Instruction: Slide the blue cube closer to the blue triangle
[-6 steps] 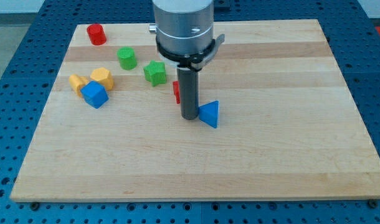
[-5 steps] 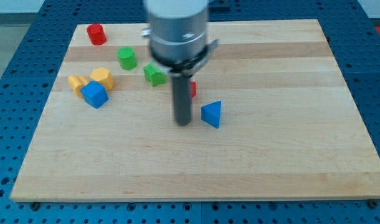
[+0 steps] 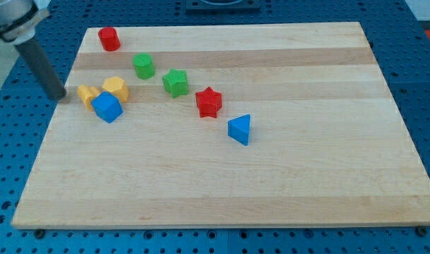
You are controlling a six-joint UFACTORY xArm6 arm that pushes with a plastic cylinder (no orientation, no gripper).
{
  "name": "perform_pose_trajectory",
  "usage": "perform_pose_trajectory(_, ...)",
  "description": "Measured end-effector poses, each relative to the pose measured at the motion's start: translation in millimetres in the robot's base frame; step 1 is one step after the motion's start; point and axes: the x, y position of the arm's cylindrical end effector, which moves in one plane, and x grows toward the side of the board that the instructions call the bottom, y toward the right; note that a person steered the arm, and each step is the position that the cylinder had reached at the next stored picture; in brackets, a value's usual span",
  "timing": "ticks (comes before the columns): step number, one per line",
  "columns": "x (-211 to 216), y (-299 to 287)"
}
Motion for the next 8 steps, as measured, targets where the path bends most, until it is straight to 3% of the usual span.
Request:
perform_pose_trajectory(2, 38, 111)
perform_pose_trajectory(3, 82, 135)
perform_pose_trajectory(6, 128, 182)
perform_pose_trajectory(8, 183, 197)
